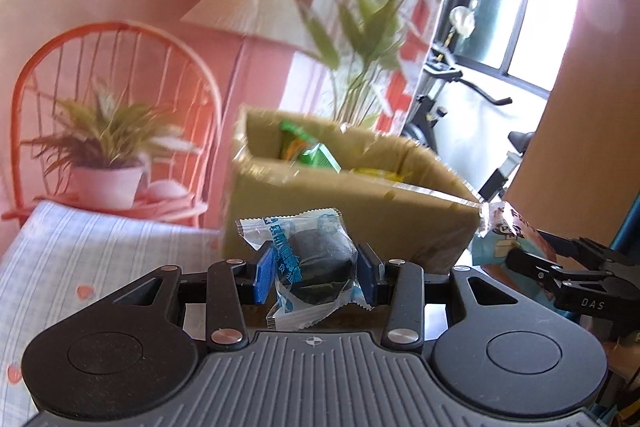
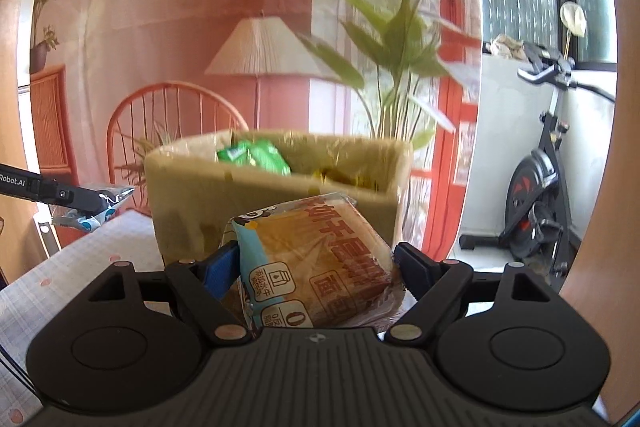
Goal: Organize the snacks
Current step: 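Carry the blue-wrapped snack and bread bag with both tools over the box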
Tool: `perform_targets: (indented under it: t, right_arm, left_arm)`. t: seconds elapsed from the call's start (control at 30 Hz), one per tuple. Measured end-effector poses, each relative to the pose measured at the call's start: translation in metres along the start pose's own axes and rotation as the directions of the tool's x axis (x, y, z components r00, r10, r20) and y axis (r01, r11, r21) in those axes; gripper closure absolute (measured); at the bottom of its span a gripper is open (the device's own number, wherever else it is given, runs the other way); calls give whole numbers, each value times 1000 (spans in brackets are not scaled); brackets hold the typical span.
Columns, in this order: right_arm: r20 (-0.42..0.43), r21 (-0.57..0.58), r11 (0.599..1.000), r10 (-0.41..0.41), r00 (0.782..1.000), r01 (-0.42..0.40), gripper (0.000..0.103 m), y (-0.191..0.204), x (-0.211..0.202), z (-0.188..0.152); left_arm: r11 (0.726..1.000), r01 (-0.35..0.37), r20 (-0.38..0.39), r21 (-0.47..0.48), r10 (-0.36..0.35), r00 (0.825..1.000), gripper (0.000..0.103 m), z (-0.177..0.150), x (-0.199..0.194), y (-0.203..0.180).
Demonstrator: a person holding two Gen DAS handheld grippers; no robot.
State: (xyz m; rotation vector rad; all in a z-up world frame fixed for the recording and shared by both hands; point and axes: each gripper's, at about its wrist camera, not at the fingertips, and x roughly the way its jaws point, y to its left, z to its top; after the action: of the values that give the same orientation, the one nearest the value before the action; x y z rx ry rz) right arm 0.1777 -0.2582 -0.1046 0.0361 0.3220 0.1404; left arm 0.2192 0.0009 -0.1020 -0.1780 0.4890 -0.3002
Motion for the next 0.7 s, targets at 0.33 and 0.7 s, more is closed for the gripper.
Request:
perform_targets:
  t: [0.33, 0.7]
  right_arm:
    - [68, -65, 998, 11, 998, -7, 19, 5, -5, 40]
    - [119, -52, 999, 13, 993, -7, 19, -8, 14, 74]
  left_arm:
    - [999, 27, 53, 43, -30, 998, 58, 35, -1, -20]
    - [999, 30, 101, 24, -32, 994, 58, 77, 14, -23]
